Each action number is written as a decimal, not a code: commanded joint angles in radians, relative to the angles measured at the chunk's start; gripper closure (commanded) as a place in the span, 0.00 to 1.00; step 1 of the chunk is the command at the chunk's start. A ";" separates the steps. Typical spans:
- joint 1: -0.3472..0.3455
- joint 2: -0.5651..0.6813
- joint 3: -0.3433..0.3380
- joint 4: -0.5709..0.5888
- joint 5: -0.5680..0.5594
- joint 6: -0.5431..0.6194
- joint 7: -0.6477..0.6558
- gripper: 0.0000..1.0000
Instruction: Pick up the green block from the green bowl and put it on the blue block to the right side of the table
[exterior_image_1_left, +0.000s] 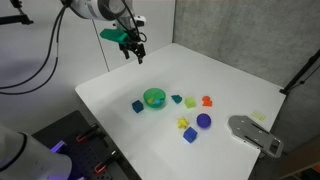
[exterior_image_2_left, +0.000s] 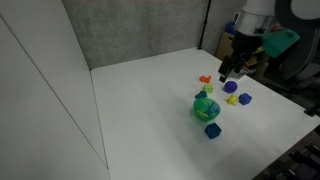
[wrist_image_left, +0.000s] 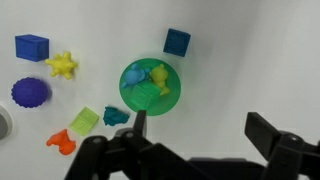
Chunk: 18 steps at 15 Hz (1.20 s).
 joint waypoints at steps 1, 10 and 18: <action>0.020 0.145 -0.013 0.091 -0.079 0.027 0.075 0.00; 0.104 0.451 -0.114 0.229 -0.208 0.081 0.228 0.00; 0.114 0.662 -0.179 0.411 -0.153 0.040 0.205 0.00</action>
